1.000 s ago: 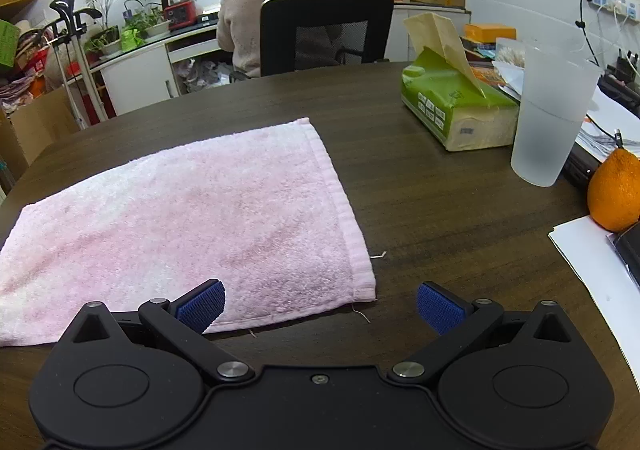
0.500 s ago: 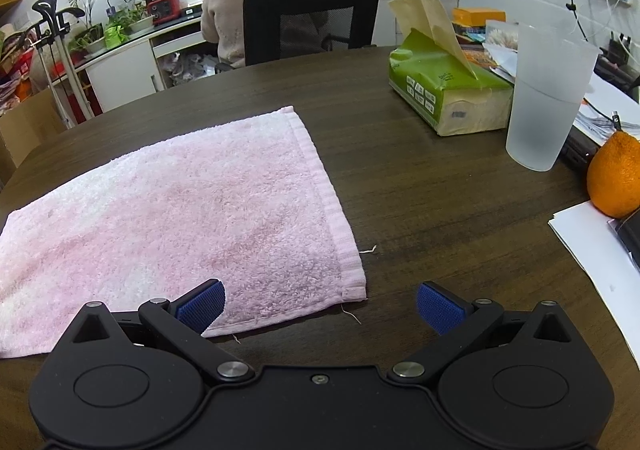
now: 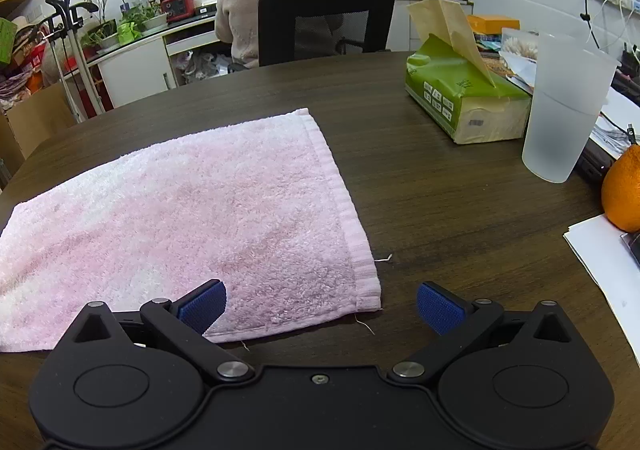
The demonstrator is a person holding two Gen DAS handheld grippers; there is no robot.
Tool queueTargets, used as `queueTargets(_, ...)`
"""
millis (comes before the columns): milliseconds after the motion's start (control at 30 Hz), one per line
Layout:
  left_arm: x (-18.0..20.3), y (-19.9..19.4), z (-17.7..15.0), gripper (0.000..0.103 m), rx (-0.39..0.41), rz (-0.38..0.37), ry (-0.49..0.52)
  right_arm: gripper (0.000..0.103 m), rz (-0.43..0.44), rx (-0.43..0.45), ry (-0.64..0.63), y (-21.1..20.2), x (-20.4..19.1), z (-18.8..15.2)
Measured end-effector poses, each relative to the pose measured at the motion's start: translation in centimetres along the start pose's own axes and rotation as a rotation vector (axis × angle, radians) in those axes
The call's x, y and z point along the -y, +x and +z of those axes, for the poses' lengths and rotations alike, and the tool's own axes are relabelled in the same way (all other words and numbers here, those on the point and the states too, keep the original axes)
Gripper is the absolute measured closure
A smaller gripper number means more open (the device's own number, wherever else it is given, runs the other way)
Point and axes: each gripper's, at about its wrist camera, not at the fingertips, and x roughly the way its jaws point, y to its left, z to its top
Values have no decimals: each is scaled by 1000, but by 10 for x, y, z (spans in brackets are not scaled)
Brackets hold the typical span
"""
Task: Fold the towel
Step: 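Lower both open grippers to the towel edge with the white tag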
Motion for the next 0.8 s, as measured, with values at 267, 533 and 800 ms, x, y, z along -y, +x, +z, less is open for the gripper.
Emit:
queueTargets(267, 1, 1, 1, 15, 0, 3, -1, 0, 15, -16, 11, 6, -3, -1)
queueTargets(533, 6, 4, 3, 15, -3, 14, 9, 0, -14, -34, 16, 14, -3, 0)
queueTargets(800, 8, 5, 1, 15, 6, 23, 19, 2, -48, -26, -23, 21, -5, 1)
